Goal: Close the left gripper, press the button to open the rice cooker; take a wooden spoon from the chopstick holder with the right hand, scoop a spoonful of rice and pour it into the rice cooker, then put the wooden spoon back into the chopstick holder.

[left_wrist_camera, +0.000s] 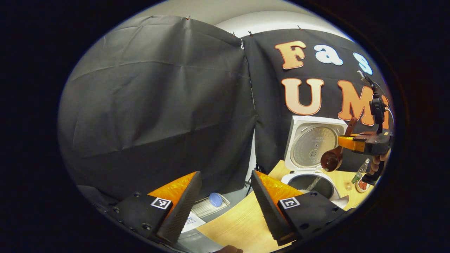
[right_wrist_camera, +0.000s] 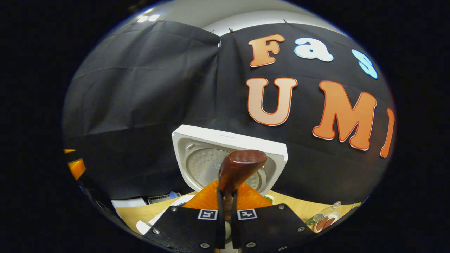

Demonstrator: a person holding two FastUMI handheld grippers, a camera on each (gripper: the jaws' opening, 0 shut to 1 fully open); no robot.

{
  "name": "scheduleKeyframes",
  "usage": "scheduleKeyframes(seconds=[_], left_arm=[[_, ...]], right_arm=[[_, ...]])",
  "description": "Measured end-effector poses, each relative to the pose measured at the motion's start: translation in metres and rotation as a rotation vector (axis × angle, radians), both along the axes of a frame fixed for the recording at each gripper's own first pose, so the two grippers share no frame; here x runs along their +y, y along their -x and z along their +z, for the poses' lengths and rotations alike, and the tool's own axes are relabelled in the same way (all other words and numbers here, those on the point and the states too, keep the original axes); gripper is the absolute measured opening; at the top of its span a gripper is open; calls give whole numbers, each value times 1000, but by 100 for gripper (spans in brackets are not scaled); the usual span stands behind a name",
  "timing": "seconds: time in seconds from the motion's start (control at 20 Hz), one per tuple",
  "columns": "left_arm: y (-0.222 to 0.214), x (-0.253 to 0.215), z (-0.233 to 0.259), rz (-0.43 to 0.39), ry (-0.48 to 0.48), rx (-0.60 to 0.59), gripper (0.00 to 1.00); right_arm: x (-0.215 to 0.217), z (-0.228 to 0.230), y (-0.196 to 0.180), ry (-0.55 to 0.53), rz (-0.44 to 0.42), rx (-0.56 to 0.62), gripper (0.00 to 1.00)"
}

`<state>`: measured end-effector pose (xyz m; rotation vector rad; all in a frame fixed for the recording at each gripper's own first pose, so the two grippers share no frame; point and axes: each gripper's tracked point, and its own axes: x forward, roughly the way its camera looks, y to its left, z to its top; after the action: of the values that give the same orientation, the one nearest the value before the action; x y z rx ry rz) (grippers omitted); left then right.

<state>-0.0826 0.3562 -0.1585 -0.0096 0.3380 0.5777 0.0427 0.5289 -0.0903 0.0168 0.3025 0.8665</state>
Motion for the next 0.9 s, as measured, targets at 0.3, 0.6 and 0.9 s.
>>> scheduleKeyframes(seconds=[0.3,0.6,0.9], left_arm=[[-6,-19,3,-34,-6,11,96],[-16,-56,9,-82,-13,2,96],[-30,-107,18,-146,-18,-8,95]], right_arm=[[-19,32,14,15,41,-146,6],[-76,26,15,-80,-4,41,7],[-185,-15,7,-68,-154,165,6]])
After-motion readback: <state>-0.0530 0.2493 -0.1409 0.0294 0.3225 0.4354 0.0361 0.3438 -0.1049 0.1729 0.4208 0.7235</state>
